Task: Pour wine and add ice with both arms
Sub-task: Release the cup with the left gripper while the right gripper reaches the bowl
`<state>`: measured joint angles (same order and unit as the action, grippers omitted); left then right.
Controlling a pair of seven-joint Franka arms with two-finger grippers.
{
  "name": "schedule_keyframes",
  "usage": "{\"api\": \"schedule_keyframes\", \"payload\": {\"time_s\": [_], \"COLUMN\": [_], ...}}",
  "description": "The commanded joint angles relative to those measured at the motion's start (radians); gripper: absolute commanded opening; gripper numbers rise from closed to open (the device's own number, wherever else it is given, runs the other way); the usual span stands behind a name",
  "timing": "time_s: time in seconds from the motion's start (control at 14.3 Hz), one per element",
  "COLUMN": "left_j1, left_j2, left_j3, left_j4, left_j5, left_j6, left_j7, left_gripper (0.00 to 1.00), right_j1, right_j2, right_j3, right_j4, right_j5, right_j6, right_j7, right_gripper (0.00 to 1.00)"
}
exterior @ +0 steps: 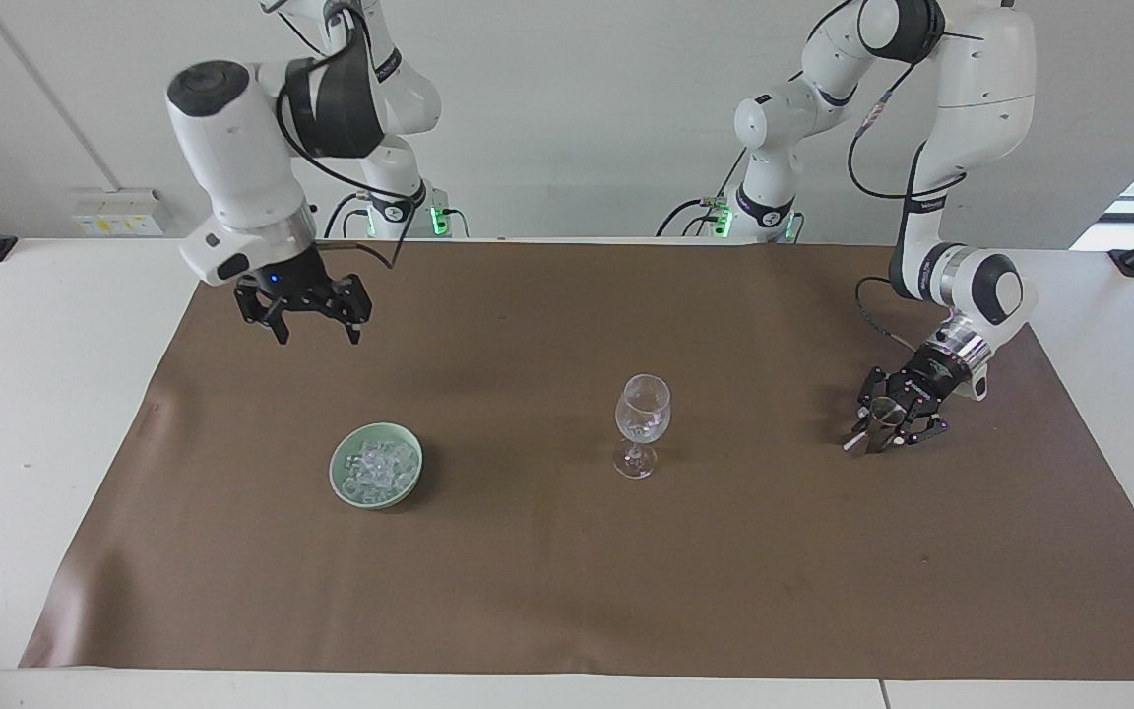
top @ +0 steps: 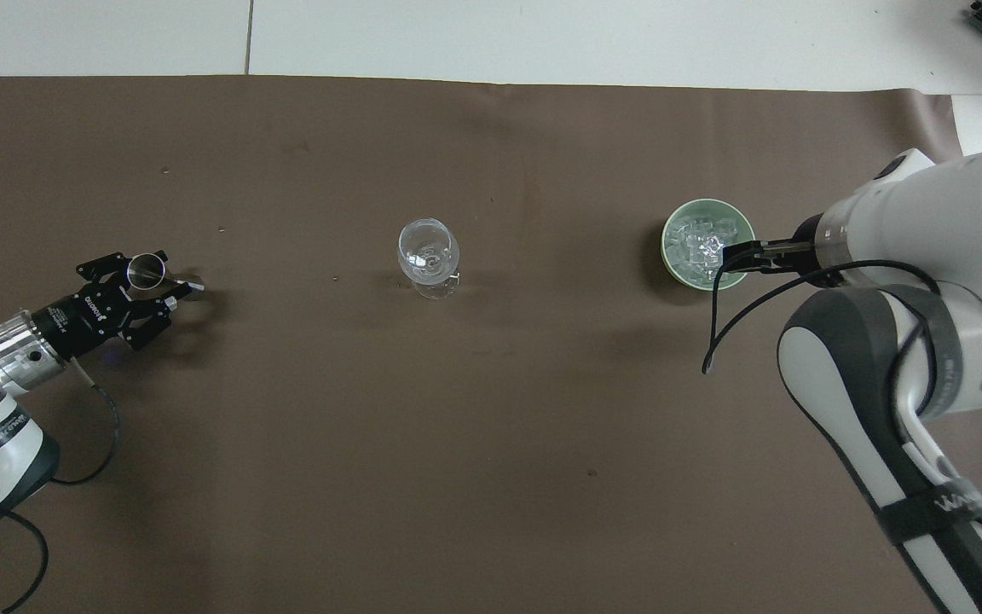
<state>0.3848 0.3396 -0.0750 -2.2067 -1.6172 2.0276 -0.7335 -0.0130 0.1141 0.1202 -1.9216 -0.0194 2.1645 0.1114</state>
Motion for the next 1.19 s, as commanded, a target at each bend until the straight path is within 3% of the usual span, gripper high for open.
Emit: {"api": "schedule_keyframes", "payload": {"time_s": [0.0, 0.07, 0.35, 0.84, 1.12], "left_j1": [-0.020, -0.020, -0.015, 0.054, 0.065], "left_j2": [-0.007, -0.007, -0.007, -0.022, -0.076], "left_j3": [0.009, 0.009, 0.012, 0.015, 0.027], "left_j4": [-0.018, -0.016, -0.010, 0.054, 0.113], "left_j5": [-0.023, -0.020, 0.013, 0.302, 0.529], "left_j6": [0.014, 0.013, 0.010, -0.013, -0.020], "left_j7": [0.022, 0.022, 0.022, 0.009, -0.016], "left_gripper": [0.88, 1.00, 1.00, 1.00, 1.00], "right_j1": [-0.009, -0.007, -0.004, -0.005, -0.004], "right_j2": [0.088, 0.117, 0.173, 0.217, 0.240], "right_j3": [-0.001, -0.001, -0.001, -0.001, -0.001], "right_j4": [0.007, 0.007, 0.016, 0.027, 0.043], "right_j5": [0.012, 0.010, 0.003, 0.001, -0.002], "right_j6": [0.107, 0.142, 0.198, 0.229, 0.248], "right_j7": [-0.002, -0.010, -0.004, 0.002, 0.002], "right_gripper": [1.00, 1.00, 1.00, 1.00, 0.87]}}
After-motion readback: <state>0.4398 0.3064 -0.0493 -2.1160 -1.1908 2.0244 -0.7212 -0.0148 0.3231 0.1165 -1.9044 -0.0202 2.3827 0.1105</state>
